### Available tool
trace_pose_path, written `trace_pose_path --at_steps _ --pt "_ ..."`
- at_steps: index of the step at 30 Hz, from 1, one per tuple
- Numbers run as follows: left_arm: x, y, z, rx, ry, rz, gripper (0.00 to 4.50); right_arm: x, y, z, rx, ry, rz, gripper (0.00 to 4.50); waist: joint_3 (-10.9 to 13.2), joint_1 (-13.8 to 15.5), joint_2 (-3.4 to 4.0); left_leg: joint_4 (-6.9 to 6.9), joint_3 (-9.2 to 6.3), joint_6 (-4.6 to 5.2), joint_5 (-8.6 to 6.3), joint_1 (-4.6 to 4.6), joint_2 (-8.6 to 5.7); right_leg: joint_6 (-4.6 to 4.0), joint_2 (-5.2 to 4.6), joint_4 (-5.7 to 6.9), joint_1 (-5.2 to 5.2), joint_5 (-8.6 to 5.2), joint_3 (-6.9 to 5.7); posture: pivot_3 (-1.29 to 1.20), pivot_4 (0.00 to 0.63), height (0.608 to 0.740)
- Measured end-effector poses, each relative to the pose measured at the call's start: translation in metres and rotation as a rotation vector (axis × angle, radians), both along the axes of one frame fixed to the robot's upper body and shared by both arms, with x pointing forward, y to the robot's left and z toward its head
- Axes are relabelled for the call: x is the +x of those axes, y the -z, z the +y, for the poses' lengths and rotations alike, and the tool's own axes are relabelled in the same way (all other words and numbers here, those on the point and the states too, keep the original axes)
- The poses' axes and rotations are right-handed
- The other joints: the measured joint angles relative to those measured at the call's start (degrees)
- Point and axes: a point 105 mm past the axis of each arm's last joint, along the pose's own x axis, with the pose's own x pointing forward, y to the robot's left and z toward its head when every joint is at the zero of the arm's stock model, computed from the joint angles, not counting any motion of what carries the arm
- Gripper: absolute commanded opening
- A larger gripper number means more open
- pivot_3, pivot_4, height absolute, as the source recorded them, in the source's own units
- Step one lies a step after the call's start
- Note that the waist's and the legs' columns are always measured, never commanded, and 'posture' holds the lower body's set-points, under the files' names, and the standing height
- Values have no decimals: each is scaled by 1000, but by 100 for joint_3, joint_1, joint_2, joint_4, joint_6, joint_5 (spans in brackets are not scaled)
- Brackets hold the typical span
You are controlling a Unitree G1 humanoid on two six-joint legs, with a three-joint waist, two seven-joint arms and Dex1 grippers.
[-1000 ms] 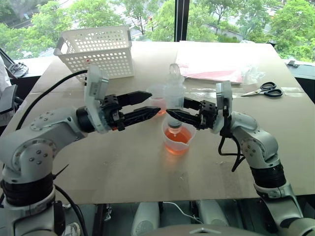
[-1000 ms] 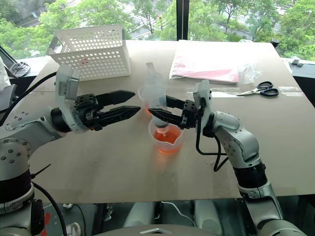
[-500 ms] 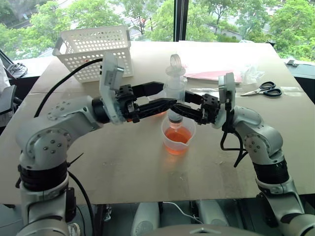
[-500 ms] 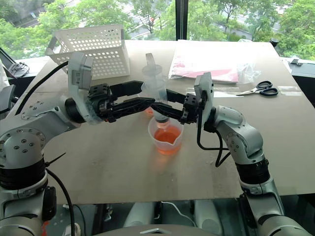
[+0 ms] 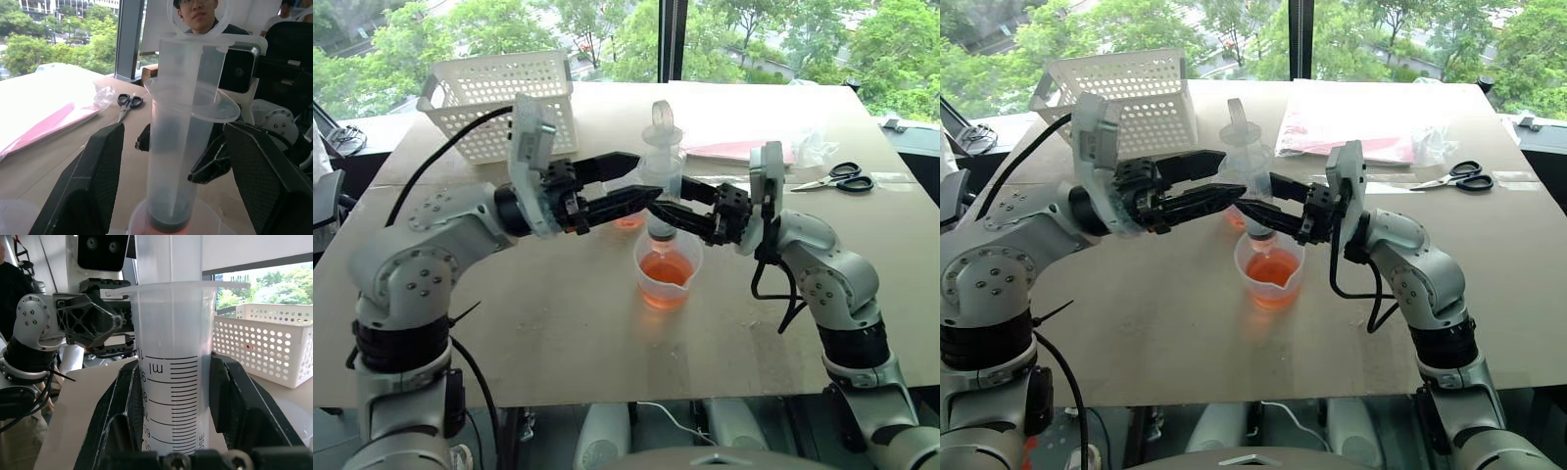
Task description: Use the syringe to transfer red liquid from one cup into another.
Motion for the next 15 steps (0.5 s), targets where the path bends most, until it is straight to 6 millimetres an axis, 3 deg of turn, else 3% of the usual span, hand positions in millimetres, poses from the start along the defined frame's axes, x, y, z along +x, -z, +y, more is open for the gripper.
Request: trace_pose_path --at_steps 2,3,4,6,7,11,15 --pt "2 -6 13 -49 -29 37 3260 5 -11 2 27 17 5 1436 4 -7 0 1 -1 0 0 0 2 0 0 3 -3 0 0 0 150 740" --pt "6 -11 25 -82 -70 53 3260 9 -27 6 50 19 -10 1436 9 -33 1 2 -4 0 1 2 4 1 1 7 -7 1 5 0 150 740" --pt "11 -19 41 -134 -130 60 3260 11 -56 10 88 26 -65 1436 8 -27 0 2 -12 0 1 3 4 0 3 12 -6 1 -1 0 150 740" --pt "15 -23 51 -163 -171 60 3260 13 -68 14 115 21 -75 1436 2 23 -9 0 -16 -1 0 0 2 -2 -1 9 1 0 -19 0 150 740" --pt "24 -28 61 -193 -220 62 3260 24 -71 22 113 43 -58 1436 6 15 -8 0 -13 -1 1 -2 1 -2 -1 10 -3 1 -16 0 150 740" --pt "46 -53 97 -197 -413 -36 3260 64 -63 55 47 173 -81 1436 6 -19 -11 -10 -6 -9 6 -2 -2 -3 3 2 -7 1 -9 0 150 740" --pt "54 -51 99 -116 -448 -86 3260 99 -35 67 27 290 -7 1436 8 22 -14 -16 -6 -14 9 -29 -13 -1 -13 -6 -25 2 -13 0 150 740"
